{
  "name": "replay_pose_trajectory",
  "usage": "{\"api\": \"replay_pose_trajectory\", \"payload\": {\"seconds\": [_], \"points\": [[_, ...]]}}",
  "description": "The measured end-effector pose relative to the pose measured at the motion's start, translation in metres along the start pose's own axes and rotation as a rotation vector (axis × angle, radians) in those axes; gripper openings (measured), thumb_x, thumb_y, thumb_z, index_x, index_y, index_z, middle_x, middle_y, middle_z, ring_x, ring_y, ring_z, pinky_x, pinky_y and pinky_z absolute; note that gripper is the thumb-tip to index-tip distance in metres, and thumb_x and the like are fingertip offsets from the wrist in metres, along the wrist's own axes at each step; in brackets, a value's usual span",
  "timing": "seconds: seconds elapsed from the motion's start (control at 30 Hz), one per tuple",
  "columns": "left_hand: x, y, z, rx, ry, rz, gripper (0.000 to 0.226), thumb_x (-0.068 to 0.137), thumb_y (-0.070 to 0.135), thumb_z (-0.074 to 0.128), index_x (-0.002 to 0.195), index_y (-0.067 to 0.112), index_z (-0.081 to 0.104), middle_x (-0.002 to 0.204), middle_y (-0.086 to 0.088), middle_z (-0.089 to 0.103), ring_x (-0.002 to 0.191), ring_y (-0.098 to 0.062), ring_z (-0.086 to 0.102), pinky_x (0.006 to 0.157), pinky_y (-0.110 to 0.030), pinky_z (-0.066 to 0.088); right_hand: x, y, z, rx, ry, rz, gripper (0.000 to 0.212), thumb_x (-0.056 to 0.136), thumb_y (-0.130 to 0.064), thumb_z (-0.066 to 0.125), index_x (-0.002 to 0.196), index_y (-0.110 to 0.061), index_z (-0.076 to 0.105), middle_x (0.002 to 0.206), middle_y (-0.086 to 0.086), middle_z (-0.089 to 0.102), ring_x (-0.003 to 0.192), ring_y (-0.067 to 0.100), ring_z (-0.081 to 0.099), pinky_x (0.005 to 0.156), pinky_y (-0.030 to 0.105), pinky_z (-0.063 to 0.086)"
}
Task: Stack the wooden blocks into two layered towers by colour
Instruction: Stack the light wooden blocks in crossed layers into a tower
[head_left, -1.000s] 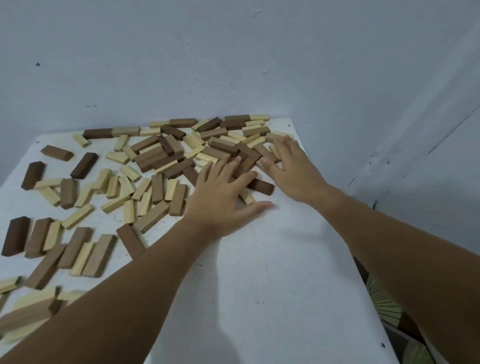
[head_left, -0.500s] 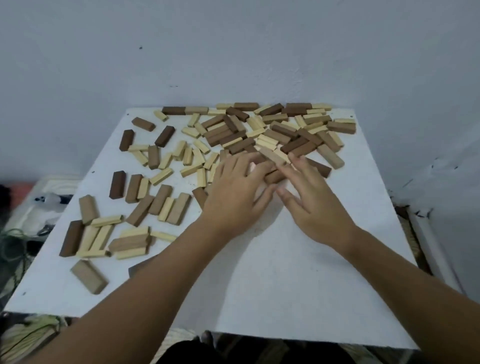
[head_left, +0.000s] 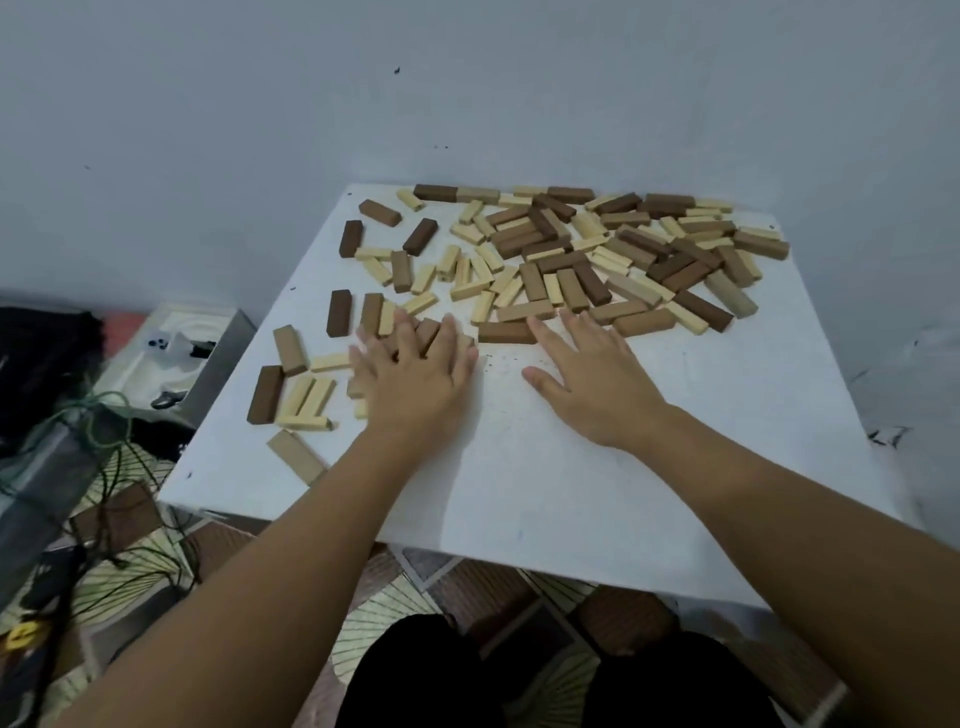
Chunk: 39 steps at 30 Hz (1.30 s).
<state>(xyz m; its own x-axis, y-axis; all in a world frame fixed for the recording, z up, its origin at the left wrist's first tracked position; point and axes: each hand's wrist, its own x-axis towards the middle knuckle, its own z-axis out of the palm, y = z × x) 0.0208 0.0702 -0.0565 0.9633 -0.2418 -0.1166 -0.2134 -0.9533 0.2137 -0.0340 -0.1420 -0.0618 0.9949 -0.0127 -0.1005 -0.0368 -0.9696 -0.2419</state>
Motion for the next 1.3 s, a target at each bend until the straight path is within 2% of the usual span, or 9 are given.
{"api": "replay_pose_trajectory", "payload": {"seconds": [0.2,0.3,0.47,0.6,0.77,0.9,1.0,1.17,1.3], "points": [[0.011,0.002,-0.020,-0.275,0.105,0.131,0.068,0.103,0.069,0.025,0.162,0.034,0.026,0.173,-0.007,0.010,0.159,-0.029,-0.007,0.125,-0.053,-0.010,-0.005,-0.026,0.004,0.048,0.219,-0.164,0.064,0.106,-0.047,0.041,0.163,-0.025,0.021,0.166,0.007,0.025,0.156,0.028,0.017,0.124,0.052,0.022],[-0.019,-0.028,-0.032,-0.167,0.265,0.045,0.070,0.100,0.076,0.023,0.160,0.041,0.028,0.173,-0.007,0.008,0.159,-0.032,-0.008,0.125,-0.054,-0.008,-0.003,-0.044,0.009,0.009,0.087,-0.242,0.062,0.106,-0.061,0.028,0.163,-0.047,0.007,0.173,0.003,0.007,0.160,0.028,0.000,0.128,0.053,0.009],[-0.065,-0.092,-0.019,-0.074,0.054,-0.256,0.087,0.085,0.093,0.014,0.161,0.052,0.004,0.172,-0.005,-0.019,0.153,-0.044,-0.025,0.123,-0.059,-0.013,0.005,-0.053,0.016,-0.043,-0.026,-0.198,0.057,0.105,-0.066,0.017,0.157,-0.059,-0.004,0.173,-0.002,-0.014,0.158,0.026,-0.017,0.128,0.054,-0.002],[-0.042,-0.096,-0.001,-0.098,0.066,-0.175,0.082,0.092,0.086,0.015,0.163,0.045,0.006,0.172,-0.012,-0.014,0.155,-0.041,-0.023,0.124,-0.054,-0.013,0.007,-0.062,0.014,-0.010,0.048,-0.174,0.057,0.108,-0.056,0.022,0.161,-0.051,0.005,0.174,0.000,-0.004,0.159,0.026,-0.011,0.128,0.052,-0.006],[0.007,-0.076,0.007,-0.059,0.128,0.009,0.080,0.098,0.068,0.014,0.164,0.022,0.024,0.171,-0.022,0.006,0.156,-0.046,-0.004,0.126,-0.057,-0.007,0.007,-0.079,0.016,-0.046,-0.001,-0.324,0.067,0.101,-0.073,0.023,0.160,-0.054,-0.003,0.174,-0.002,-0.007,0.159,0.020,-0.015,0.128,0.050,-0.006],[0.020,-0.077,-0.006,-0.290,0.103,0.072,0.074,0.094,0.068,0.017,0.158,0.034,0.034,0.169,-0.016,0.017,0.158,-0.034,0.007,0.127,-0.055,0.007,0.023,-0.072,0.019,-0.074,0.058,-0.191,0.064,0.104,-0.066,0.022,0.163,-0.047,0.005,0.174,0.002,0.000,0.160,0.023,-0.008,0.128,0.051,0.001],[0.026,-0.096,-0.021,-0.497,0.248,-0.017,0.058,0.105,0.055,0.039,0.157,0.029,0.037,0.168,-0.013,0.022,0.157,-0.026,0.011,0.127,-0.047,0.010,0.029,-0.062,0.016,-0.163,0.112,-0.165,0.064,0.105,-0.065,0.020,0.164,-0.042,0.009,0.174,0.003,0.001,0.160,0.025,-0.006,0.128,0.054,0.000],[0.071,-0.104,-0.021,-0.195,0.129,-0.161,0.083,0.101,0.072,0.020,0.166,0.021,0.011,0.173,-0.016,0.003,0.159,-0.031,-0.004,0.128,-0.051,-0.001,0.044,-0.050,0.014,-0.133,0.110,-0.126,0.059,0.106,-0.063,0.012,0.163,-0.047,0.008,0.174,0.000,0.006,0.160,0.025,-0.001,0.128,0.050,0.001],[0.102,-0.079,-0.017,-0.151,0.155,-0.045,0.090,0.098,0.076,0.016,0.162,0.013,0.024,0.171,-0.012,0.016,0.159,-0.033,0.007,0.127,-0.052,0.004,0.058,-0.038,0.010,-0.077,0.186,-0.037,0.052,0.109,-0.055,0.019,0.160,-0.046,0.026,0.171,0.001,0.020,0.158,0.026,0.011,0.127,0.048,0.011]]}}
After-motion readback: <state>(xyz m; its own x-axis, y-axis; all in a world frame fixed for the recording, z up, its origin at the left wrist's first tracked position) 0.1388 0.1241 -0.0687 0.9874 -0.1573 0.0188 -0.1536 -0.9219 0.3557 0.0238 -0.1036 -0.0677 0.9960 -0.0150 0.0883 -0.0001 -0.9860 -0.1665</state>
